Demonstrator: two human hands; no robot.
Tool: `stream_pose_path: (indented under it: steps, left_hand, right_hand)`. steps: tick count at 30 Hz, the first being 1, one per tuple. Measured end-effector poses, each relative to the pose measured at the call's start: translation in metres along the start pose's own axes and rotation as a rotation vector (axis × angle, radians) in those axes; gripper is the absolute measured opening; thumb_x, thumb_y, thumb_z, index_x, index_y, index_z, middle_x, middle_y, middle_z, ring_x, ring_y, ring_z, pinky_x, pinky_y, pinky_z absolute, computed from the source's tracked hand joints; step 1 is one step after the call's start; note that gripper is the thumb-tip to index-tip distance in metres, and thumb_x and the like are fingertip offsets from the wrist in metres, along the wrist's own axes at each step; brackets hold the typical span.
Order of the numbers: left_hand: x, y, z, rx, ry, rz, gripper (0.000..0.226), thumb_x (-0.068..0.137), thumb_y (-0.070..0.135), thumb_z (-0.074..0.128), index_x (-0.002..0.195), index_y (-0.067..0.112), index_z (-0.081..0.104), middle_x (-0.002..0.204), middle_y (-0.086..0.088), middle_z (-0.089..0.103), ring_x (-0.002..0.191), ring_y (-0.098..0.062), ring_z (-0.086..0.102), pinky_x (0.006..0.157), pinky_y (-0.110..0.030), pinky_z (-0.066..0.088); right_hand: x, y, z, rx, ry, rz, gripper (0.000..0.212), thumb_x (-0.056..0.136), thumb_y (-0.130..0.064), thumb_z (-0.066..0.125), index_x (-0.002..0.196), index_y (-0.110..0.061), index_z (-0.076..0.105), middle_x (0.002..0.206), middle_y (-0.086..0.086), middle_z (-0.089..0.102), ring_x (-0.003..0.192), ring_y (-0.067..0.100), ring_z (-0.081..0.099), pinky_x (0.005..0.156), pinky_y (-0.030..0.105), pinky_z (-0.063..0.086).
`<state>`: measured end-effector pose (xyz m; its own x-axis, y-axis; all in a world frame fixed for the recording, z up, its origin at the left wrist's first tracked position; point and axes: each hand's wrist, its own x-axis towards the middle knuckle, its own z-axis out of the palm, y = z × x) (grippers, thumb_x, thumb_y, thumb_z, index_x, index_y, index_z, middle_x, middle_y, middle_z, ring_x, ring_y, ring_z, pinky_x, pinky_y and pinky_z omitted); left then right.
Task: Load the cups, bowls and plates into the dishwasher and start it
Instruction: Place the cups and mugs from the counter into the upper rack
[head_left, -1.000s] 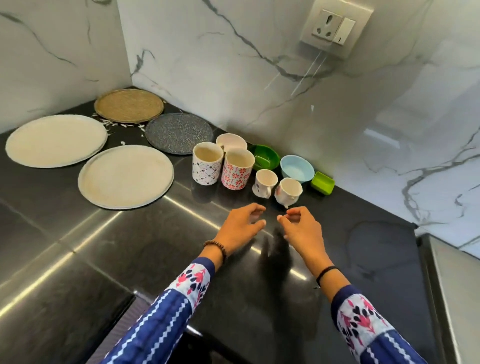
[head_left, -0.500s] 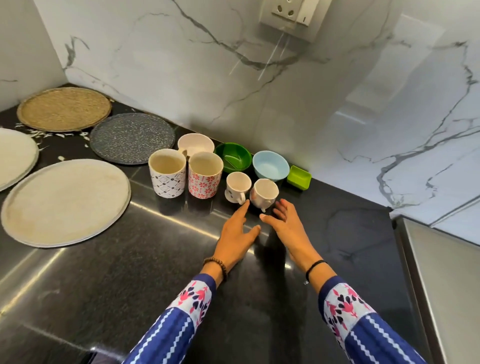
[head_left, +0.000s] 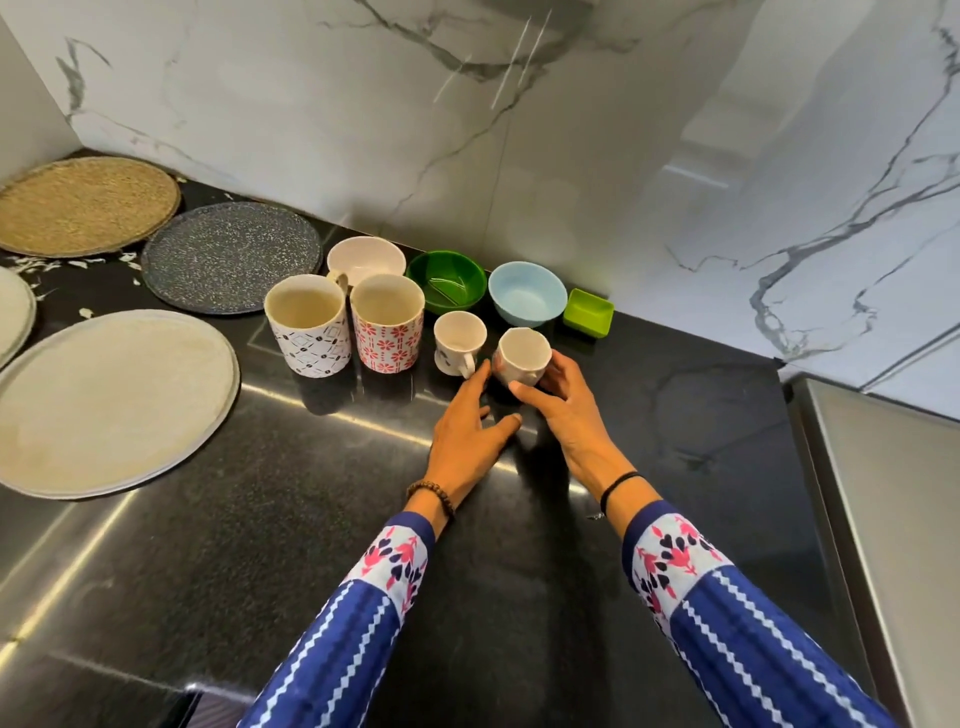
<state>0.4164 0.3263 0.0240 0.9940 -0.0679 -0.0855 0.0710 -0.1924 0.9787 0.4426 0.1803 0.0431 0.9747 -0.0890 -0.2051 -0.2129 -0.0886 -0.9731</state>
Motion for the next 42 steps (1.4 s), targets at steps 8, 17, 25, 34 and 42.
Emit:
stream_pose_path:
  steps: [8,17,25,34,42]
  left_hand:
    - [-0.010,0.003,0.003,0.208,-0.089,0.120,0.075,0.081,0.040,0.076,0.146,0.027,0.041,0.121,0.002,0.048,0.113,-0.008,0.053,0.100,-0.023,0.044]
    - [-0.071,0.034,0.027,0.180,-0.283,0.108,0.057,0.070,0.049,0.083,0.113,0.027,0.054,0.114,0.013,0.063,0.105,0.001,0.059,0.085,-0.020,0.052]
    - [-0.132,0.062,0.076,0.185,-0.516,0.086,0.053,0.069,0.050,0.083,0.113,0.035,0.058,0.099,0.018,0.067,0.088,0.006,0.062,0.071,-0.008,0.048]
    - [-0.230,0.081,0.171,0.108,-0.731,-0.007,0.052,0.068,0.055,0.083,0.110,0.031,0.063,0.102,0.008,0.072,0.094,-0.009,0.070,0.085,-0.038,0.059]
    - [-0.349,0.078,0.261,0.081,-0.827,-0.125,0.053,0.074,0.043,0.082,0.118,0.028,0.059,0.105,0.005,0.072,0.095,-0.013,0.071,0.082,-0.036,0.059]
  right_hand:
    - [-0.061,0.004,-0.027,0.059,0.070,0.017,0.054,0.081,-0.018,0.083,0.127,-0.027,0.059,0.125,-0.005,0.068,0.118,0.010,0.063,0.098,0.036,0.054]
    - [-0.161,0.011,-0.066,0.234,0.143,0.122,0.048,0.084,-0.024,0.078,0.130,-0.029,0.062,0.126,-0.004,0.068,0.120,0.016,0.063,0.098,0.039,0.055]
    - [-0.251,0.016,-0.111,0.312,0.244,0.162,0.046,0.084,-0.030,0.071,0.127,-0.021,0.061,0.118,0.003,0.071,0.113,0.020,0.068,0.096,0.036,0.056]
    - [-0.370,0.040,-0.185,0.539,0.374,0.152,0.049,0.083,-0.032,0.067,0.130,-0.023,0.059,0.122,0.005,0.071,0.112,0.026,0.069,0.092,0.045,0.058]
    - [-0.480,0.088,-0.269,0.600,0.456,0.183,0.043,0.092,-0.023,0.063,0.134,-0.019,0.059,0.123,0.009,0.070,0.112,0.029,0.069,0.090,0.046,0.059]
